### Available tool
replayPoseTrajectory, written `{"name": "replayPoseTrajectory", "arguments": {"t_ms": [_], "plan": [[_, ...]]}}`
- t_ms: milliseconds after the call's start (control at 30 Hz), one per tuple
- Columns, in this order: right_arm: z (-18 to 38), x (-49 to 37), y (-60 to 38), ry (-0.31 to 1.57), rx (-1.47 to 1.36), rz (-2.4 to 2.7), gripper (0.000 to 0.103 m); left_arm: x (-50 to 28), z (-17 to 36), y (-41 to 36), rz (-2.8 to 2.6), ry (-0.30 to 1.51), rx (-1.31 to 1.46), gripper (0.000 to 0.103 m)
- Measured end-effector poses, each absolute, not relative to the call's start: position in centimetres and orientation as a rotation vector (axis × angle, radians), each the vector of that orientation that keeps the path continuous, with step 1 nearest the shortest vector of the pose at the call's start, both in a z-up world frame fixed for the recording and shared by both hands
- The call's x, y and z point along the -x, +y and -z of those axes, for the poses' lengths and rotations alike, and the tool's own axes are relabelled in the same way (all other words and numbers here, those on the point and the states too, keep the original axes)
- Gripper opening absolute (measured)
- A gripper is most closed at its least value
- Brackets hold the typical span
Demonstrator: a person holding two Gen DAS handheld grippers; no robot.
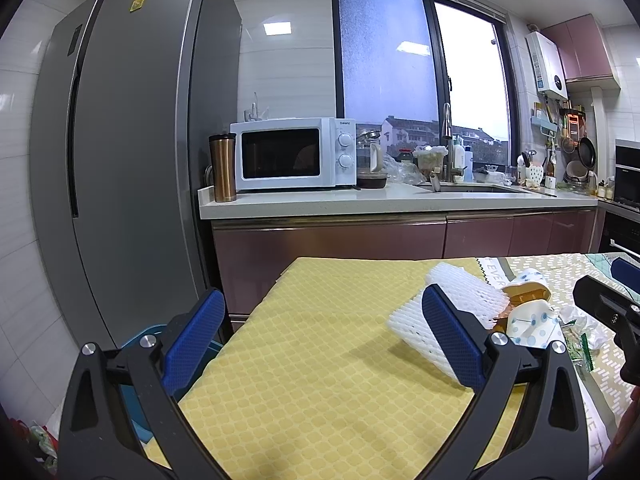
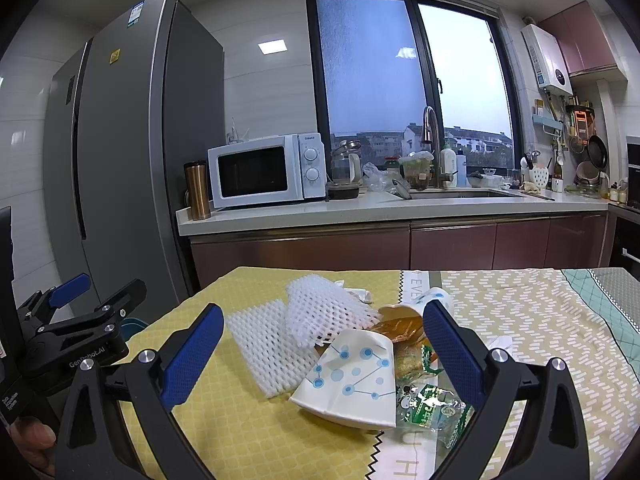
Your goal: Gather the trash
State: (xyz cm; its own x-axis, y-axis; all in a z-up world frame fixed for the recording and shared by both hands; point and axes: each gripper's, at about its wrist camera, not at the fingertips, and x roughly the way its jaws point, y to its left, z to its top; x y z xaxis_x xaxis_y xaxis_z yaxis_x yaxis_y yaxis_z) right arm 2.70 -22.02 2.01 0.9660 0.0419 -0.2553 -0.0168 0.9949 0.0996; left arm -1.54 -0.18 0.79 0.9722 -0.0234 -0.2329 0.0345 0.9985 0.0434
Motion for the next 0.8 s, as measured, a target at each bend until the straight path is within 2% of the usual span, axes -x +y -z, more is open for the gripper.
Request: {"name": "replayPoseTrajectory", "arguments": {"t_ms": [267, 433, 667, 800], "plan": [[-1.4, -3.0, -22.7, 0.288, -0.116, -0.034, 0.096, 1.1, -0.2, -0.7, 0.046, 0.257, -0.052, 0.097], [-0.4, -3.8, -24.1, 0.369, -0.172, -0.056, 0.096, -0.2, 0.5, -1.2, 0.094, 0.306, -0.053, 0.097], [1.9, -5.7, -25.7, 0.506, -0.256, -0.084, 0.096, -4.7, 2.9, -3.6, 0.275, 0.507, -0.046, 0.097], [2.6, -6.5, -26.0, 0.553, -0.291, -0.109, 0.088, -7.0, 4.4, -4.9, 0.35, 0.61, -0.028, 0.095]]}}
